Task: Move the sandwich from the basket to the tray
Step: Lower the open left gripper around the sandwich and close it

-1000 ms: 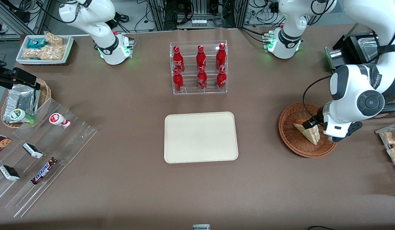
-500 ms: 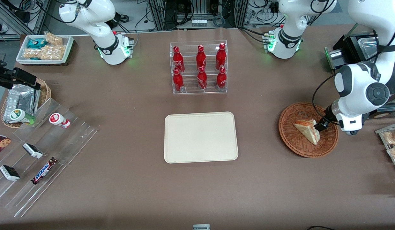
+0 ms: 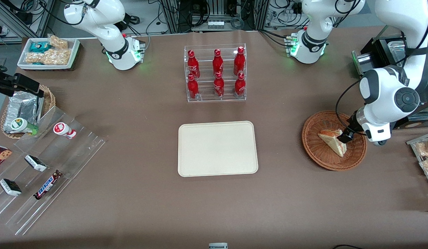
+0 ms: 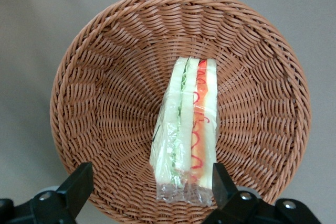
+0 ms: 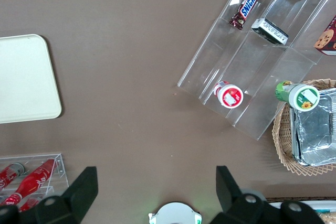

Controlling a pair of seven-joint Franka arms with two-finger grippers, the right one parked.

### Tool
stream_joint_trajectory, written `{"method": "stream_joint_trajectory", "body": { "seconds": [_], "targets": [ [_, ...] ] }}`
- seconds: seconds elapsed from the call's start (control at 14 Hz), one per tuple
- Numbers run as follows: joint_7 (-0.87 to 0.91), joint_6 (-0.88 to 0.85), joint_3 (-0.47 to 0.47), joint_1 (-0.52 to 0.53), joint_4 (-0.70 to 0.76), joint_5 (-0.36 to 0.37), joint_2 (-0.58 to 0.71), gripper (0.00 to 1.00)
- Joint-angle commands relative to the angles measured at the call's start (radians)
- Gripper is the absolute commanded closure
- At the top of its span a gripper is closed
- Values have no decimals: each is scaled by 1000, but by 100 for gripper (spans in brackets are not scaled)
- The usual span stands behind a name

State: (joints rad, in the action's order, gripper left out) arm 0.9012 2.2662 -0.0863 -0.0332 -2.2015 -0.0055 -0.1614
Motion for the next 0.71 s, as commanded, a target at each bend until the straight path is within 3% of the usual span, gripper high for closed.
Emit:
{"method": "stream_joint_trajectory", "body": {
  "seconds": [0.0,0.21,0.29,0.36,0.43,0.57,0.64],
  "targets": [
    [18,25,0,-7,-7,-43,-10,0],
    [18,114,2,-39,-9,-97,-70,2],
    [25,134,2,-42,-9,-97,-85,18],
    [28,145,2,-42,-17,-97,-90,45],
    [27,151,2,-42,-23,-96,-90,67],
    [19,132,0,-42,-8,-96,-69,90],
    [22,95,2,-43,24,-96,-61,91]
  ]
}}
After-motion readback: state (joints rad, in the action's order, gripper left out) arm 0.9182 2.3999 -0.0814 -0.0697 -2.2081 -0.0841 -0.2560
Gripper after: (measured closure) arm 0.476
